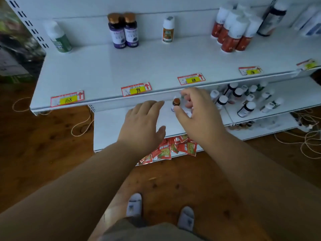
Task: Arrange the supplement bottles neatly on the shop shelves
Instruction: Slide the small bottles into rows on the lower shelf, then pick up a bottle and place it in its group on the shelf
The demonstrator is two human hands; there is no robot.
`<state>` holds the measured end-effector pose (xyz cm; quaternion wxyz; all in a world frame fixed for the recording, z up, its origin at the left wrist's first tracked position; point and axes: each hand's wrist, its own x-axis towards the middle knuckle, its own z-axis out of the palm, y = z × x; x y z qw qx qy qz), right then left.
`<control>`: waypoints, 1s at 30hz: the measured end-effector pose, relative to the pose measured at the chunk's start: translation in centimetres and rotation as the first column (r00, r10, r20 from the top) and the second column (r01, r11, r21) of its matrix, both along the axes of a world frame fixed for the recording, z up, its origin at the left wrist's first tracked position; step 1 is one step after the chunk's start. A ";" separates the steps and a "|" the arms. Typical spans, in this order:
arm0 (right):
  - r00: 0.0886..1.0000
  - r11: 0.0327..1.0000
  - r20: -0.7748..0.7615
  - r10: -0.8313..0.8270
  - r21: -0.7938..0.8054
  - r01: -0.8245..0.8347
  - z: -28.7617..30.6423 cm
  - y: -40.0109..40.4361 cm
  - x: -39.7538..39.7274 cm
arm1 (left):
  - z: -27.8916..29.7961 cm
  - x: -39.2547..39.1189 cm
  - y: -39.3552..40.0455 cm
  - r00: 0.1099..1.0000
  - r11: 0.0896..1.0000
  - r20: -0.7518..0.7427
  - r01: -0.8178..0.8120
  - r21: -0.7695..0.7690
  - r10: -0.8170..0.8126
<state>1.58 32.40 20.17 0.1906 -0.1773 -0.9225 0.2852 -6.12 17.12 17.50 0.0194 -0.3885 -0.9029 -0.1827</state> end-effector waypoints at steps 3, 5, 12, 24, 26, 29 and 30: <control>0.998 1.000 0.065 0.001 -0.023 0.000 -1.7 2.9 2.6 | -2.2 3.2 2.9 0.988 0.998 0.144 -0.054 0.019 0.051; 0.996 0.998 0.088 -0.008 -0.055 0.013 -4.0 4.7 3.9 | -4.8 4.2 4.8 0.979 0.997 0.189 -0.079 0.019 0.074; 0.955 0.946 0.256 -0.147 -0.246 0.212 -19.6 8.5 6.1 | -16.7 4.0 10.8 0.960 0.987 0.279 0.073 -0.146 -0.029; 0.923 0.884 0.192 -0.334 -0.277 0.377 -40.2 16.6 -5.6 | -35.3 -6.6 19.0 0.944 0.983 0.311 0.152 -0.104 -0.113; 0.895 0.861 0.179 -0.408 -0.251 0.443 -42.5 16.6 -8.0 | -36.7 -9.1 20.0 0.941 0.979 0.309 0.179 -0.101 -0.140; 0.870 0.865 0.195 -0.452 -0.143 0.482 -44.8 15.7 -11.6 | -38.1 -12.1 20.2 0.948 0.979 0.277 0.185 -0.088 -0.154; 0.849 0.855 0.197 -0.491 -0.078 0.513 -45.5 16.0 -12.1 | -38.5 -12.5 20.5 0.947 0.977 0.276 0.195 -0.087 -0.164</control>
